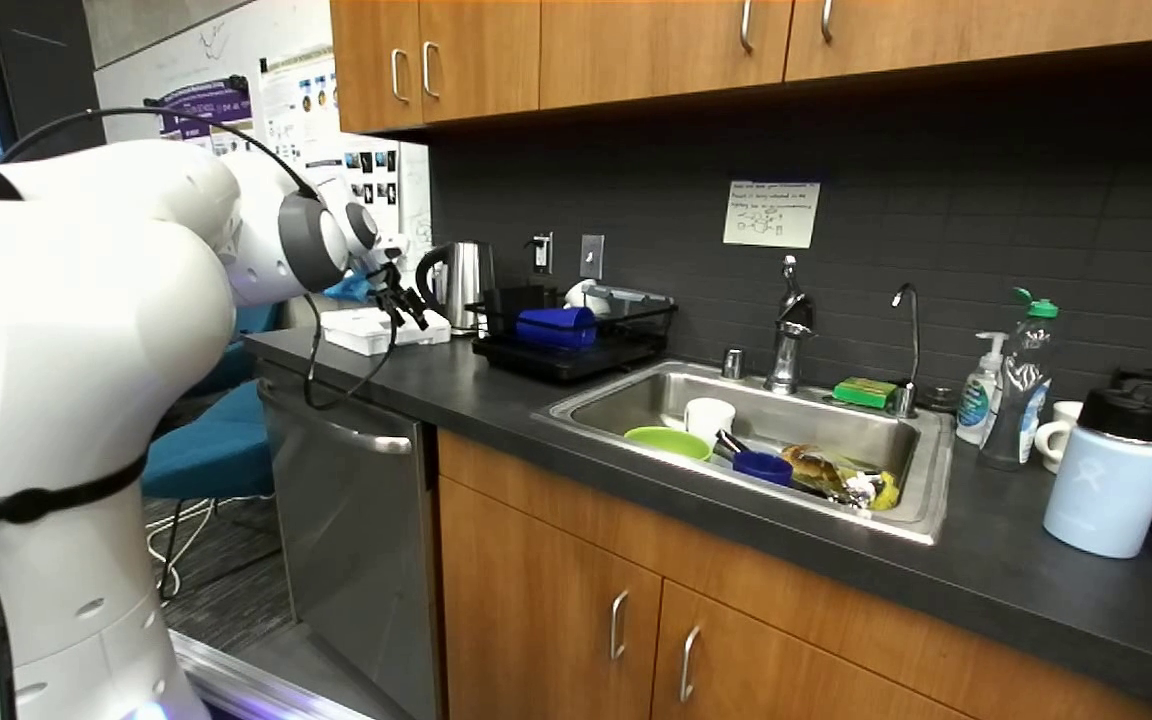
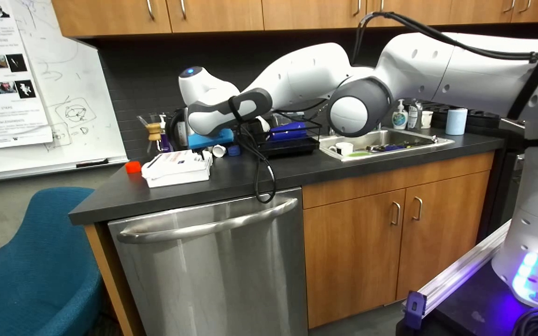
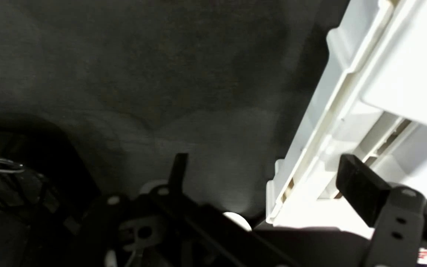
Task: Remove the lid from the white box.
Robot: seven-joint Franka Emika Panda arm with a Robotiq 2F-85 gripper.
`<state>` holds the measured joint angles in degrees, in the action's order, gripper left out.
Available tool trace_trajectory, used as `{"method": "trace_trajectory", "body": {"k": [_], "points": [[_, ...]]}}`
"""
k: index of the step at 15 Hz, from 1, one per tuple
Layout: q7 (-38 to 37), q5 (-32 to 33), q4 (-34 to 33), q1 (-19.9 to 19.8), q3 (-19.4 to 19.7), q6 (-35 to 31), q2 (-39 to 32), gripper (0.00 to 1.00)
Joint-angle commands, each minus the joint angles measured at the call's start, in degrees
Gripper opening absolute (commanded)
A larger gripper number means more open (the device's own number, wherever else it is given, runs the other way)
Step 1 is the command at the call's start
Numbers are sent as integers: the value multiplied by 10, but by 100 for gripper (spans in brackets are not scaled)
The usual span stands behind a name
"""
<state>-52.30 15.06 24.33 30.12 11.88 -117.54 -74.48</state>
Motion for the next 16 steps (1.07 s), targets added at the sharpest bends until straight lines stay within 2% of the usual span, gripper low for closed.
{"method": "trace_trajectory", "body": {"k": [1,9,16], "points": [[1,-18,18,-8,-15,-15,11,100],[5,-53,19,-24,-37,-35,12,100],[12,-56,22,-33,-51,-38,10,100]]}}
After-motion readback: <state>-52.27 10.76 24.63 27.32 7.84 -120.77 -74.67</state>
